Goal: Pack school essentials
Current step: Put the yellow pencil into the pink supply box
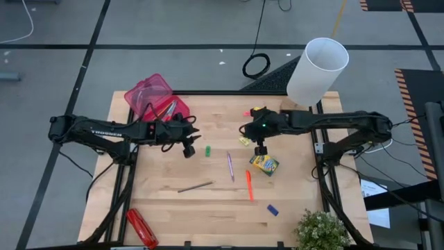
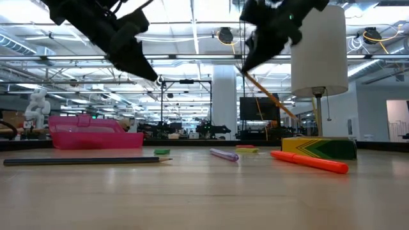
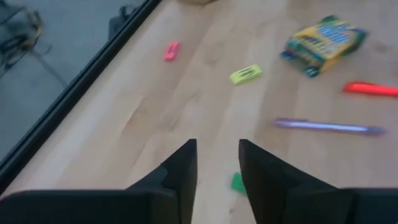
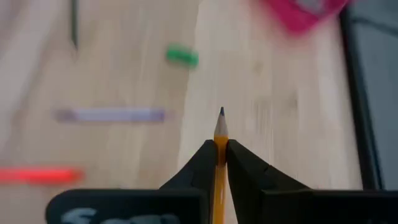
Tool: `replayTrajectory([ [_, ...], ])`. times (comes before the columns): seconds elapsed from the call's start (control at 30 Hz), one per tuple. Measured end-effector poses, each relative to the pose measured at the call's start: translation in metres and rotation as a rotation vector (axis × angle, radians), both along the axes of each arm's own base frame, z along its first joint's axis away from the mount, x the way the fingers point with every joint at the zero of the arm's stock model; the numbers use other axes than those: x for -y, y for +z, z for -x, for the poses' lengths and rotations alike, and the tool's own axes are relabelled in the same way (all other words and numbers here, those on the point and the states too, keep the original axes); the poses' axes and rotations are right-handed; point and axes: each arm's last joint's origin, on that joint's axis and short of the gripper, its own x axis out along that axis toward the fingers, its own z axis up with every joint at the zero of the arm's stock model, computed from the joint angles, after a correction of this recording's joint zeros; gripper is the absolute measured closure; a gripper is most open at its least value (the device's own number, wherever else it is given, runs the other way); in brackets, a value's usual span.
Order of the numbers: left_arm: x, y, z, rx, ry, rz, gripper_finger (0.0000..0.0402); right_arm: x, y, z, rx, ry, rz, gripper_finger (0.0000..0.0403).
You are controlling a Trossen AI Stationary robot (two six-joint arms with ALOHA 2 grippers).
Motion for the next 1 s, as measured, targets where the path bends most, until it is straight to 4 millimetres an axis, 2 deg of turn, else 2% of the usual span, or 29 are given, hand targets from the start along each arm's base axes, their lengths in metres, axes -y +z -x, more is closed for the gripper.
replayTrajectory([
  [0.17, 0.017, 0.004, -0.004, 0.038, -0.089, -0.031, 0.0228, -0.014, 0.018, 0.001, 0.215, 0.000, -0.037, 0.0378],
  [0.33, 0.031, 0.009, -0.006, 0.081, -0.174, -0.090, 0.0192, -0.026, 0.021, 0.007, 0.423, 0.021, -0.069, 0.0378],
  [0.63, 0.043, 0.018, -0.013, 0.196, -0.213, -0.136, 0.0188, -0.044, 0.011, 0.013, 0.713, 0.179, -0.134, 0.0378],
  [0.87, 0.052, 0.001, -0.040, 0.260, -0.268, -0.149, 0.0188, -0.056, 0.005, 0.021, 0.901, 0.274, -0.166, 0.0378],
  [1.0, 0.055, -0.011, -0.057, 0.303, -0.286, -0.183, 0.0188, -0.056, 0.004, 0.027, 1.005, 0.278, -0.174, 0.0378],
])
